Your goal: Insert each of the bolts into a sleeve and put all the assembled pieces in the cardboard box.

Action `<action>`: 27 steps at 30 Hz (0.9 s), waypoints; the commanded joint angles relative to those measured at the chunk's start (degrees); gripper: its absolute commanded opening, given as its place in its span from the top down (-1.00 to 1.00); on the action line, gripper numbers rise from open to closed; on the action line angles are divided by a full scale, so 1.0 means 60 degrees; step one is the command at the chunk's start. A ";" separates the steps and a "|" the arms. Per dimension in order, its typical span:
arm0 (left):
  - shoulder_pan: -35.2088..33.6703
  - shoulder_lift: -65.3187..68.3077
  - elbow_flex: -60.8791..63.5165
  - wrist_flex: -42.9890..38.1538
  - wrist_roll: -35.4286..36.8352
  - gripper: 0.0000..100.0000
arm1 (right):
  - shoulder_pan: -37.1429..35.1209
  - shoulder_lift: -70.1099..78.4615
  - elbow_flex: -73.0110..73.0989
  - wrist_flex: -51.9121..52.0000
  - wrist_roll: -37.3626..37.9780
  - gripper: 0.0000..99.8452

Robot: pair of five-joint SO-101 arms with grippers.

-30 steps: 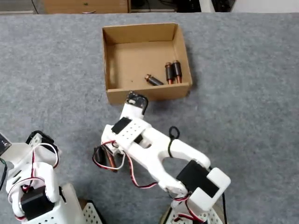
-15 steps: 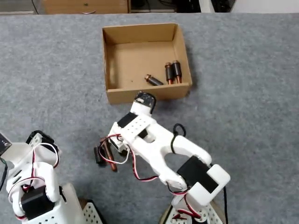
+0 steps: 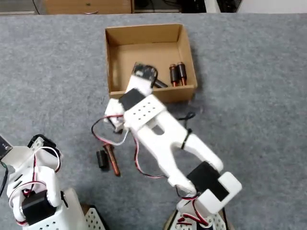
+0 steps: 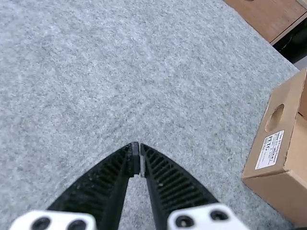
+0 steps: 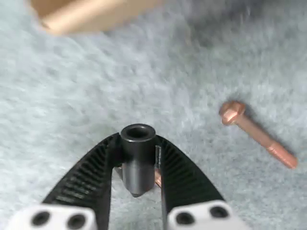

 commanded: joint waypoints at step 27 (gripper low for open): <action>0.5158 0.5443 -0.3853 0.1465 0.2300 0.96 | 0.8095 -0.4593 -0.4549 -0.0190 0.2227 1.00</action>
